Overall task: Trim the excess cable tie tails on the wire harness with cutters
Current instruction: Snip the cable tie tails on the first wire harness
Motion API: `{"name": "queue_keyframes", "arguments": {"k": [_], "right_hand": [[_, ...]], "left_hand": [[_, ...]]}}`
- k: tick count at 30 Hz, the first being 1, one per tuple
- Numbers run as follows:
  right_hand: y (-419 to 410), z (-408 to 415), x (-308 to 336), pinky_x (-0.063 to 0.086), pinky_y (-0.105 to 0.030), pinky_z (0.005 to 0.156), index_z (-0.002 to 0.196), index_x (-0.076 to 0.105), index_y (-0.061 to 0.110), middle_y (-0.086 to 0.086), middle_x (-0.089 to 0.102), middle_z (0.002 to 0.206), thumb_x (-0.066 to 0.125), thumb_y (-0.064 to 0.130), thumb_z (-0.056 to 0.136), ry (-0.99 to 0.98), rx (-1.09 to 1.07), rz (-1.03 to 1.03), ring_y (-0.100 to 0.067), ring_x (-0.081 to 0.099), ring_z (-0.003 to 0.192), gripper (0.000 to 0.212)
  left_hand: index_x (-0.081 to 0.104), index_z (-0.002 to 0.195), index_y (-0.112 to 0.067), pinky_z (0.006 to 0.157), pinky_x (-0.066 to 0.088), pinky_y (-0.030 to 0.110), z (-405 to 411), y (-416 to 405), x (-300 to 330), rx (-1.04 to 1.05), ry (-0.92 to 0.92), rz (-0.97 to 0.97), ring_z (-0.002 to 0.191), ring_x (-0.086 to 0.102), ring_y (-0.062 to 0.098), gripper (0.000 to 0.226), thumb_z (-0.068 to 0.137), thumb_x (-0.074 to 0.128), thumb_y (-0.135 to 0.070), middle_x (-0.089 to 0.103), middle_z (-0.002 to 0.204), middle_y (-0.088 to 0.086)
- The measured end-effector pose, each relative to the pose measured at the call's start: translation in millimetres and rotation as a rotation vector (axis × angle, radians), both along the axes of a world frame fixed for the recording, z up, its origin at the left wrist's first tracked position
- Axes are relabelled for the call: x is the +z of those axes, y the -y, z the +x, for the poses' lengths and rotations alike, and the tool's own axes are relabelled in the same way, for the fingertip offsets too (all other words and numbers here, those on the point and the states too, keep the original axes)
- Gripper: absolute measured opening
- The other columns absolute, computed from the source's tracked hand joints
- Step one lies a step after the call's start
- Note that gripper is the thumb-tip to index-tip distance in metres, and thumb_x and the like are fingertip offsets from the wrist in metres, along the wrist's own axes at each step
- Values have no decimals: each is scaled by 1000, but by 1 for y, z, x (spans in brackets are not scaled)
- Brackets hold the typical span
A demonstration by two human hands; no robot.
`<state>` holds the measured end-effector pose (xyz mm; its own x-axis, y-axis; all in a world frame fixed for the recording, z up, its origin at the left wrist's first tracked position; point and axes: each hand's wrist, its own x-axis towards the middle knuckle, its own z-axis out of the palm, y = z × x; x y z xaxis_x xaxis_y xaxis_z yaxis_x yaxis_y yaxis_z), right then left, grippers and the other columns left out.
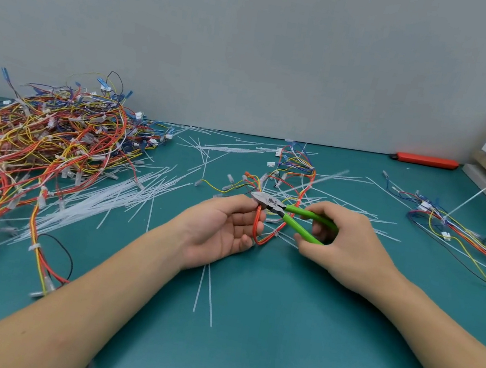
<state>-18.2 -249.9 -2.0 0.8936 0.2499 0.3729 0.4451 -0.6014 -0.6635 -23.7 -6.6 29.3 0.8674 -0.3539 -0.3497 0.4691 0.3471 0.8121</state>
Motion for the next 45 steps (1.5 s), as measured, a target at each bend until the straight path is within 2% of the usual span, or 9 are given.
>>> {"name": "queue_keyframes", "arguments": {"k": [3, 8, 11, 15, 19, 23, 32, 35, 45], "right_hand": [[-3, -1, -2, 45, -14, 76, 117, 65, 35, 13, 64, 93, 86, 28, 78, 10, -1, -44, -8, 60, 91, 45], [2, 2, 1, 48, -21, 72, 103, 68, 41, 12, 64, 83, 84, 25, 80, 5, 16, -42, -9, 59, 79, 33], [-1, -2, 2, 44, -11, 78, 110, 64, 45, 16, 66, 90, 85, 29, 80, 15, 37, -77, -4, 60, 91, 40], [0, 1, 4, 41, -11, 67, 96, 71, 43, 14, 65, 81, 84, 29, 80, 19, 33, -64, -8, 58, 79, 25], [-2, -3, 2, 43, -11, 81, 113, 62, 43, 18, 66, 95, 85, 31, 80, 1, 33, -82, -3, 61, 95, 42], [-1, -2, 6, 40, -12, 66, 93, 70, 40, 12, 64, 78, 83, 28, 82, 3, 29, -67, -9, 58, 79, 22], [-3, -2, 7, 41, -14, 66, 91, 69, 38, 15, 64, 81, 80, 27, 84, -36, 49, -107, -7, 57, 78, 18], [-3, -5, 6, 41, -11, 74, 103, 67, 42, 16, 65, 86, 82, 31, 82, -15, 50, -120, -4, 58, 88, 28], [-4, -3, 5, 41, -13, 67, 99, 65, 42, 15, 61, 80, 80, 31, 83, -21, 40, -113, -5, 56, 78, 25]], "left_hand": [[76, 66, -14, 48, 48, 22, 0, 0, -1, -1, 7, 10, 66, 67, 15, 36, 98, 58, -14, 70, 79, 5], [73, 74, -12, 48, 48, 22, 0, 0, 0, -2, -1, 3, 65, 67, 16, 28, 97, 59, -14, 70, 79, 5], [67, 85, -11, 49, 48, 22, 0, 0, 0, 0, -5, 10, 65, 67, 15, 14, 97, 59, -13, 69, 78, 5], [66, 89, -12, 49, 49, 22, 1, -1, -1, -6, -15, -13, 65, 66, 15, 9, 96, 60, -14, 70, 78, 5], [65, 88, -10, 49, 48, 22, 1, 0, -2, -8, -10, 0, 65, 67, 16, 11, 96, 60, -13, 70, 78, 5], [66, 90, -12, 49, 48, 22, 1, -2, -2, -6, -11, -19, 66, 67, 15, 8, 96, 61, -14, 70, 79, 4], [66, 87, -11, 49, 48, 22, 1, -1, -2, -9, -10, -14, 66, 67, 16, 10, 95, 61, -13, 70, 78, 5], [67, 85, -11, 49, 48, 22, 1, 0, -2, -9, -10, -7, 66, 67, 15, 12, 95, 61, -13, 70, 78, 5], [72, 75, -14, 48, 48, 22, 2, -1, -2, -7, -11, -10, 65, 66, 15, 25, 96, 60, -15, 69, 79, 4]]}}
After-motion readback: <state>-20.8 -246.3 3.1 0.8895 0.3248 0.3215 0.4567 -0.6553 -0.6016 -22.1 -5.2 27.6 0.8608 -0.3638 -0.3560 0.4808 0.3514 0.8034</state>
